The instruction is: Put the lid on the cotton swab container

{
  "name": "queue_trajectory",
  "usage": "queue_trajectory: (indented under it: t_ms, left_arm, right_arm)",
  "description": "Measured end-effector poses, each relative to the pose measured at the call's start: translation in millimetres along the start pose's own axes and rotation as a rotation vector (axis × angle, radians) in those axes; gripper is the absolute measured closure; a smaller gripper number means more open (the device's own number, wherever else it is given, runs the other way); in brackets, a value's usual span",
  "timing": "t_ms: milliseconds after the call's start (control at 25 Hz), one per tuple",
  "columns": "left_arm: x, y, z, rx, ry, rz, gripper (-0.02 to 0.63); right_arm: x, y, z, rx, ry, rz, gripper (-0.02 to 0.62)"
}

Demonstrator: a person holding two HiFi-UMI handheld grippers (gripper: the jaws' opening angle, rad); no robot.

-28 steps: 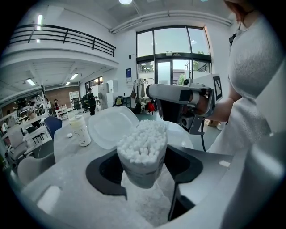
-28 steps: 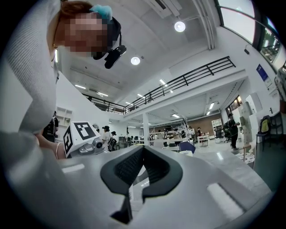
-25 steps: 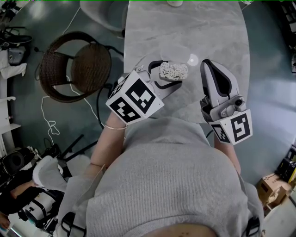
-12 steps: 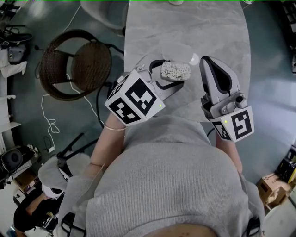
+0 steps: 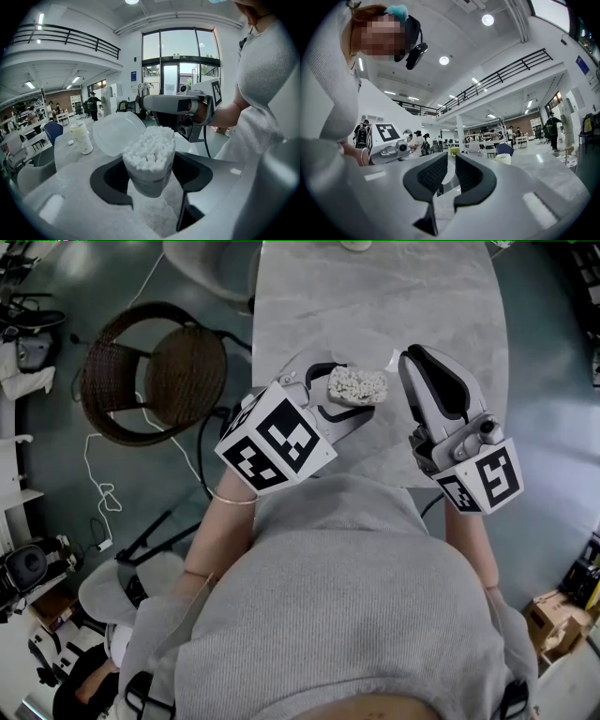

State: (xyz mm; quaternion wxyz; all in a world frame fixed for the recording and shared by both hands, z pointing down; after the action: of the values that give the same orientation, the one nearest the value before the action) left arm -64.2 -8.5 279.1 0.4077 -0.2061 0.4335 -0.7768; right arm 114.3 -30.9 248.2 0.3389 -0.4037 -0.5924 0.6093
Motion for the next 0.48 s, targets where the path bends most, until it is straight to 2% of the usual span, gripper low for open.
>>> queue_trajectory:
  t_ms: [200, 320, 480]
  left_arm:
    - [-3, 1, -3, -0.002, 0.003, -0.001, 0.333]
    - [-5, 3, -5, -0.005, 0.013, -0.002, 0.333]
    - [-7, -1, -4, 0.006, 0.023, 0.010, 0.333]
  right_arm:
    - [-4, 0, 6, 0.009, 0.023, 0.092, 0.523]
    - [-8, 2, 7, -0.011, 0.046, 0.188, 0.506]
    - [-13, 0, 13, -0.040, 0.066, 0.281, 0.506]
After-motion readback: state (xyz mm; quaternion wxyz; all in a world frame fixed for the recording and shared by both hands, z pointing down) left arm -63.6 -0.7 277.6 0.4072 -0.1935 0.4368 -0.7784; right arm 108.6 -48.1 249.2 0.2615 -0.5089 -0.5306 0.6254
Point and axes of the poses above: the fingertips, and each gripper's own axes: z forward along the fingers, x to its left, y out of its top, the point moved 10 cm from there along -z, backward along the fingers, and after that the axes turned 5 degrees about y, right-handed, at the moved point
